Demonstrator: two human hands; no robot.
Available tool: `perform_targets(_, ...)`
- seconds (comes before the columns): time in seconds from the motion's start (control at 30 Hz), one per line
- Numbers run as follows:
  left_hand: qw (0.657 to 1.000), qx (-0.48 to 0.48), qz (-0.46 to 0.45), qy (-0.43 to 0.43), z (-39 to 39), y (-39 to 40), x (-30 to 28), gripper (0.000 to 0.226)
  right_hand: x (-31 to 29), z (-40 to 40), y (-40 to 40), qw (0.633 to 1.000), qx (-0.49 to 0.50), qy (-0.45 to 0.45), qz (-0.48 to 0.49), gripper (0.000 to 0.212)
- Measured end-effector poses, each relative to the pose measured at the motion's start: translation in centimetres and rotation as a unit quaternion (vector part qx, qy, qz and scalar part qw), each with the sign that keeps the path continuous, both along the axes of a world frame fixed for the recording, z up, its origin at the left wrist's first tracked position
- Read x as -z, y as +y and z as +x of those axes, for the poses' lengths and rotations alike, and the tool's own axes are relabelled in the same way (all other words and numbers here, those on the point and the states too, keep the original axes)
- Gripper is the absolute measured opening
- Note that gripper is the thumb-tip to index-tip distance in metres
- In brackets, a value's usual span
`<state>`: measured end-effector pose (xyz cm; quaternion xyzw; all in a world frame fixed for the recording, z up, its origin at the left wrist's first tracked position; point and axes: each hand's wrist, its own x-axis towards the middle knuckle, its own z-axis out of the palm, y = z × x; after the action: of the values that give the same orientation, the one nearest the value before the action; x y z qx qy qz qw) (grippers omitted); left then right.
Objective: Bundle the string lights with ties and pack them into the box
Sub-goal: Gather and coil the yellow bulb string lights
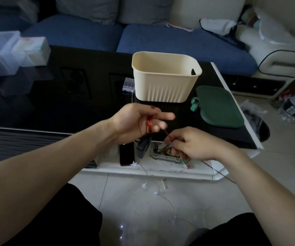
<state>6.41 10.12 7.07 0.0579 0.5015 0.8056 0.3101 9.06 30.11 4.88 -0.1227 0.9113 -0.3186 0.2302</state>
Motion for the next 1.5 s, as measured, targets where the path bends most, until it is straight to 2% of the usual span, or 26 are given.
perform_targets(0.1,1.0,0.003,0.027,-0.014,0.3,0.6,0.4,0.02,-0.1,0.8,-1.5,0.998,-0.046,0.015,0.045,0.027)
perform_targets(0.17,1.0,0.007,0.019,0.002,0.4,1.0,0.9,0.019,-0.2,1.3,-2.3,0.995,-0.07,0.028,0.06,0.025)
perform_targets(0.23,1.0,0.007,-0.011,0.019,0.5,1.3,1.3,0.017,-0.4,1.7,-2.8,0.993,-0.085,0.047,0.063,0.033)
perform_targets(0.33,0.993,0.031,-0.092,0.061,0.5,1.2,1.5,0.009,-0.7,2.1,-3.2,0.993,-0.067,0.086,0.044,0.028)
perform_targets(0.43,0.987,0.04,-0.139,0.072,0.4,1.0,1.8,0.028,-1.1,2.2,-3.2,0.992,-0.026,0.124,0.002,0.02)
perform_targets(0.5,0.983,0.05,-0.163,0.066,0.4,1.0,2.0,0.028,-1.4,2.1,-3.2,0.989,-0.016,0.144,-0.018,0.015)
perform_targets(0.57,0.977,0.1,-0.182,0.056,0.5,0.9,2.0,0.026,-1.7,2.0,-3.0,0.987,-0.007,0.159,-0.023,0.018)
perform_targets(0.67,0.96,0.204,-0.188,0.024,0.8,0.6,1.8,0.053,-2.1,1.7,-2.4,0.991,0.006,0.129,-0.043,0.029)
perform_targets(0.73,0.941,0.252,-0.218,0.054,0.9,0.6,1.6,0.064,-2.1,1.3,-1.6,0.994,-0.004,0.09,-0.059,0.032)
perform_targets(0.87,0.909,0.305,-0.271,0.082,1.1,0.5,1.4,0.051,-1.4,0.0,0.6,0.996,-0.019,0.05,-0.076,0.028)
perform_targets(1.0,0.89,0.323,-0.304,0.103,1.0,0.0,1.5,0.041,-1.1,-0.5,2.2,0.993,0.003,0.013,-0.115,0.034)
perform_targets(1.17,0.907,0.324,-0.263,0.046,0.6,-0.2,1.1,0.041,0.1,-0.7,1.5,0.988,0.034,0.091,-0.116,0.046)
perform_targets(1.3,0.926,0.313,-0.209,0.022,0.3,-0.5,1.2,0.04,0.2,-0.7,0.8,0.983,0.056,0.138,-0.11,0.036)
perform_targets(1.5,0.982,0.169,-0.083,-0.023,-0.1,-0.5,1.1,0.031,0.1,-0.9,1.7,0.992,0.061,0.081,-0.081,0.038)
